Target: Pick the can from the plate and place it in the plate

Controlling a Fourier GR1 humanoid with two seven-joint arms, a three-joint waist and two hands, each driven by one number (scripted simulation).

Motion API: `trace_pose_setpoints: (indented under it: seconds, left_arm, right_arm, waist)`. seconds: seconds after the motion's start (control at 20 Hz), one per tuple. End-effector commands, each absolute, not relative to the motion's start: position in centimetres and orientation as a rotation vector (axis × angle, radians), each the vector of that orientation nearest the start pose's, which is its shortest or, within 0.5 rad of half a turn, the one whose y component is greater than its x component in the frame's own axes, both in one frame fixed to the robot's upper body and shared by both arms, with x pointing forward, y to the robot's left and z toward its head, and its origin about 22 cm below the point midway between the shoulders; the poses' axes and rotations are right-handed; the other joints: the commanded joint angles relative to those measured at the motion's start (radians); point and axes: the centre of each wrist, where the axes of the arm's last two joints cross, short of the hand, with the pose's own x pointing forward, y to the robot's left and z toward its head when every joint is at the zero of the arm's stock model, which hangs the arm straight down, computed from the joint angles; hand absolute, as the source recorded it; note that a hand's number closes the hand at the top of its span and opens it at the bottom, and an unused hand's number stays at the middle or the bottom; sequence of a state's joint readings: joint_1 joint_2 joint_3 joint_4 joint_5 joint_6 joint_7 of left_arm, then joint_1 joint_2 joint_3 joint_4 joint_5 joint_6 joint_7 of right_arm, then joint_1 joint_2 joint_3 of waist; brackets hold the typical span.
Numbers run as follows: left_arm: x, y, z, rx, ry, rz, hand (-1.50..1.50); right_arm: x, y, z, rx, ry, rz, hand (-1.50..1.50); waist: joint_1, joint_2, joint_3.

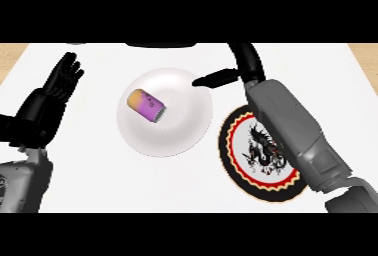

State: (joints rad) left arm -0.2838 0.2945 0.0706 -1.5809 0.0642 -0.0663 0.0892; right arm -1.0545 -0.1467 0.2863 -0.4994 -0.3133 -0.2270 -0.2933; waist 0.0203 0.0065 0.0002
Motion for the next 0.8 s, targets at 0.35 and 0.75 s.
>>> trace_pose_setpoints:
  seconds: [0.35,0.75]
  left_arm:
    - [28.8,28.4,10.3,0.128,-1.752,-0.234,0.00]
    - [29.2,27.7,11.4,0.122,-1.760,-0.249,0.00]
  right_arm:
    - [43.7,-23.8,6.7,-0.051,-1.783,0.370,-1.50]
    - [44.0,-27.5,7.1,-0.117,-1.826,0.416,-1.50]
  waist:
    - [-0.009,-0.004,0.000]
    - [0.000,-0.002,0.000]
